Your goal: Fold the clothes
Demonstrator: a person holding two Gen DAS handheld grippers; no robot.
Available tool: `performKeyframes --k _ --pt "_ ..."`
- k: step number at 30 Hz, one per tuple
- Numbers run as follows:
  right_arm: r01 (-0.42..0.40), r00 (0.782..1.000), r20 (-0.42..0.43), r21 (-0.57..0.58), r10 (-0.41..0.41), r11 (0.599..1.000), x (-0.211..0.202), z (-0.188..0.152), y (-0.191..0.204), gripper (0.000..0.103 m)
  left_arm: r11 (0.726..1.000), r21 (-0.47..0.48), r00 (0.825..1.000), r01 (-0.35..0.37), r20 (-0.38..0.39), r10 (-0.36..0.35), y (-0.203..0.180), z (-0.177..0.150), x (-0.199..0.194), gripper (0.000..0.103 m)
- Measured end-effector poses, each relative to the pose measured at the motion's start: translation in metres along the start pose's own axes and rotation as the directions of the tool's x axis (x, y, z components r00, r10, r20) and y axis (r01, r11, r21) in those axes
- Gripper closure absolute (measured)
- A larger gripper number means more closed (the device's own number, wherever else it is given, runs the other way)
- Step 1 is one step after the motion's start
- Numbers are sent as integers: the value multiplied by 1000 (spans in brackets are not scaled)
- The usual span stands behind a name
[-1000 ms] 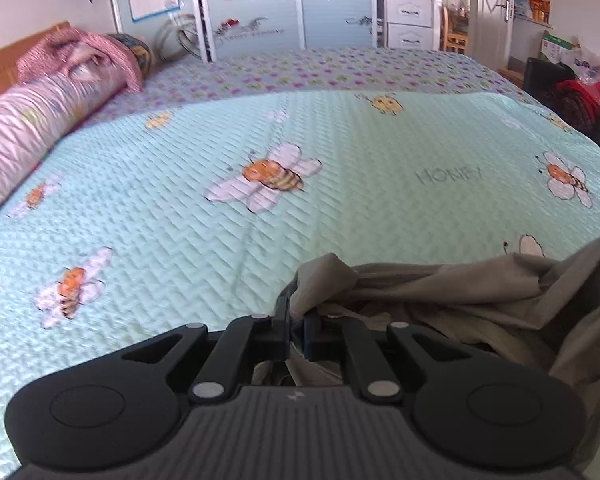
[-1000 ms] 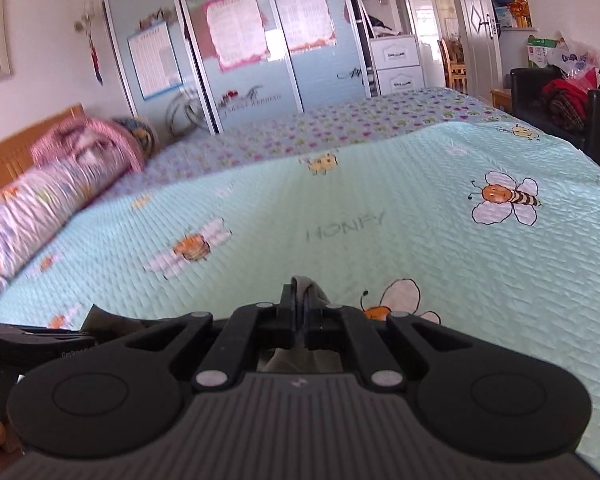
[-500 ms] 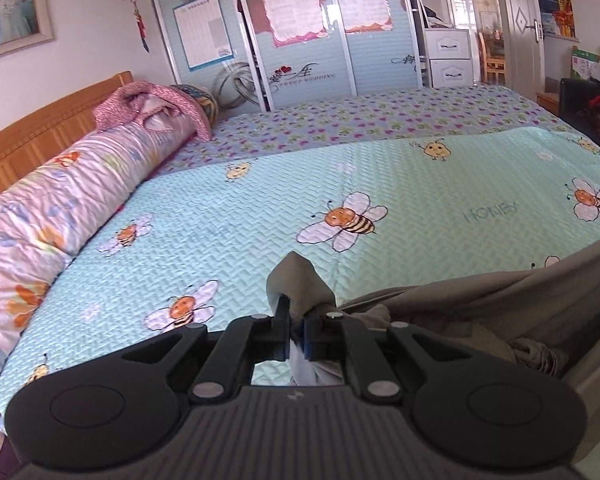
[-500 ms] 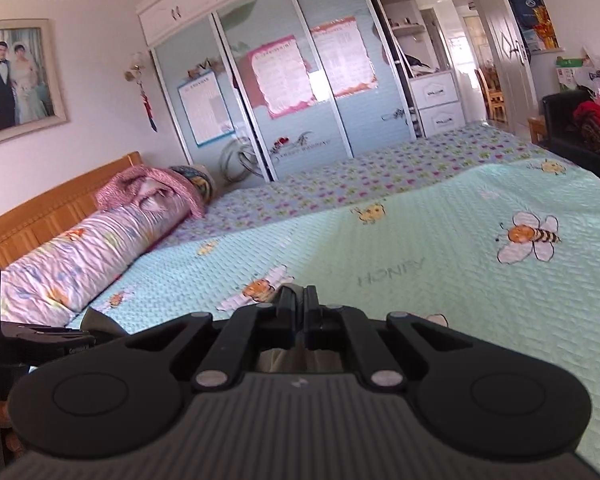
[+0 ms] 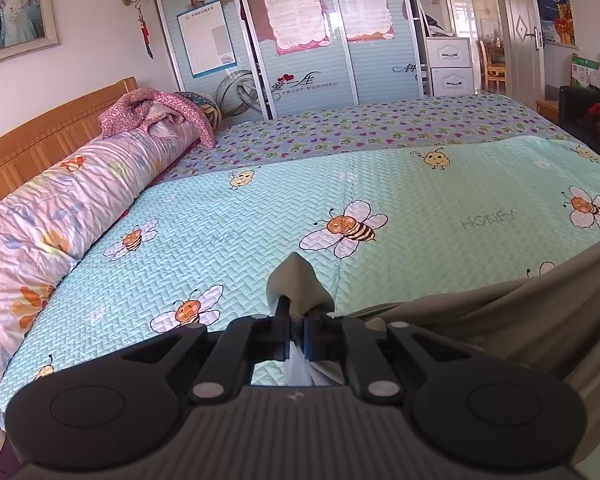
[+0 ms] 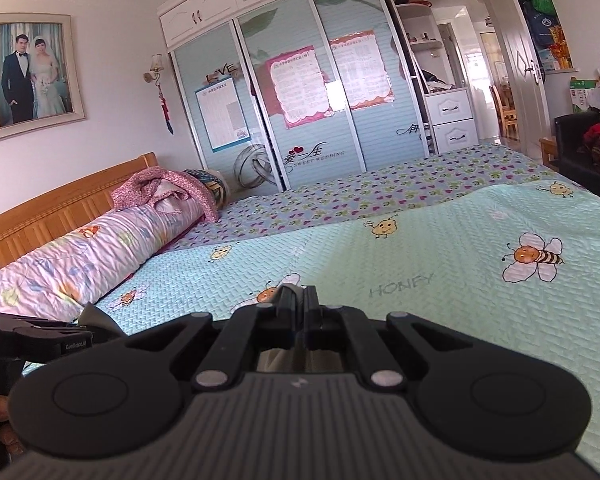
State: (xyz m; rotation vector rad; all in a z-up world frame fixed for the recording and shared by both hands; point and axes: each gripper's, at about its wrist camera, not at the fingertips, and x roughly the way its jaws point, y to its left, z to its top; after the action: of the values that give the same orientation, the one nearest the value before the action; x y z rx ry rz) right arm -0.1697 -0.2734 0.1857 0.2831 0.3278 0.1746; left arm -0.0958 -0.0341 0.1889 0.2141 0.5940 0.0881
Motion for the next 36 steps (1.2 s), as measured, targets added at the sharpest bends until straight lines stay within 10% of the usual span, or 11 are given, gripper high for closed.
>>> performKeyframes --k 36 --pt "67 997 46 -42 -65 997 14 4 -2 99 999 -51 1000 -2 12 3 18 9 1 98"
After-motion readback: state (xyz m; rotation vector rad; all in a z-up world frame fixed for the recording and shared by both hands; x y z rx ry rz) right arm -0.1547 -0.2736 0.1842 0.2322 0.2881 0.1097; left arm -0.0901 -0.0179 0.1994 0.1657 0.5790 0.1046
